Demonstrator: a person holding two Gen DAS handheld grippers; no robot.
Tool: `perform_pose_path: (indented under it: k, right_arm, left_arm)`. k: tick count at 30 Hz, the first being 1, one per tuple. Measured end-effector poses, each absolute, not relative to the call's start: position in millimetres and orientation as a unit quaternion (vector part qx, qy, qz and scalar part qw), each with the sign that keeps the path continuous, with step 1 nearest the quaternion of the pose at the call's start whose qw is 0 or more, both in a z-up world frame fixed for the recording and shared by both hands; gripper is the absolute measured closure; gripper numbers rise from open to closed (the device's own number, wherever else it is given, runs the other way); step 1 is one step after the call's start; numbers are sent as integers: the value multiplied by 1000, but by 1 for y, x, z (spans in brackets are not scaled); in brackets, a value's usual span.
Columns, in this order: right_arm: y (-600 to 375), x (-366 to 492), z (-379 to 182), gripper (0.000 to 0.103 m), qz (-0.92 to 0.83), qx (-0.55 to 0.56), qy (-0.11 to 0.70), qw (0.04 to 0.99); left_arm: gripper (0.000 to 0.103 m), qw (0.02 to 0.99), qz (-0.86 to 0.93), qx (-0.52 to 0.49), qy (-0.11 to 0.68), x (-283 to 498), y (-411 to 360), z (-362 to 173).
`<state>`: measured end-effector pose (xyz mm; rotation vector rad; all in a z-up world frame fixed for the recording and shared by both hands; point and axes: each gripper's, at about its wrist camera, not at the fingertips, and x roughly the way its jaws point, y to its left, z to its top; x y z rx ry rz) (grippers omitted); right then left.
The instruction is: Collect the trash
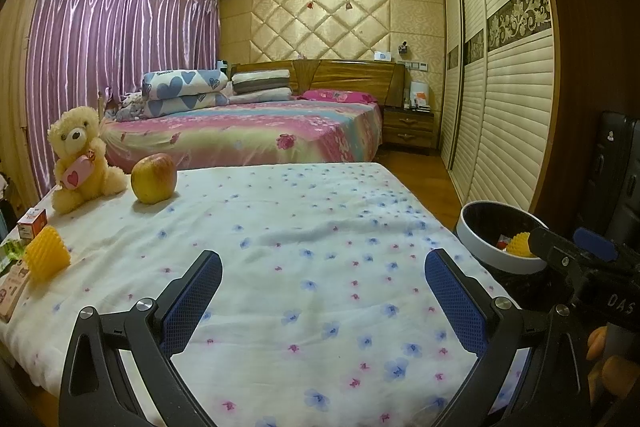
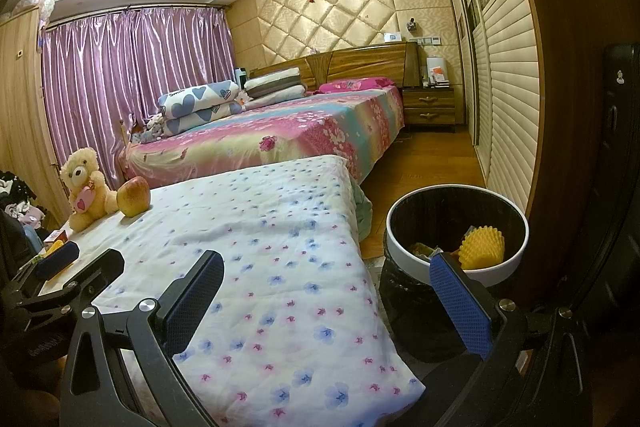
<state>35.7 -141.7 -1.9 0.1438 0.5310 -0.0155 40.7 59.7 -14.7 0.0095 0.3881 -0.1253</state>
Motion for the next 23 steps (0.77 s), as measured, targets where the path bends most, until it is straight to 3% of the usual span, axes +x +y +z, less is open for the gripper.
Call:
perform_pose_path:
  k: [23]
  right_arm:
    - [-129,39,-8,0,-3,79,284,956]
  left_arm:
    - [1,975,-67,-2,213,55,69,-16]
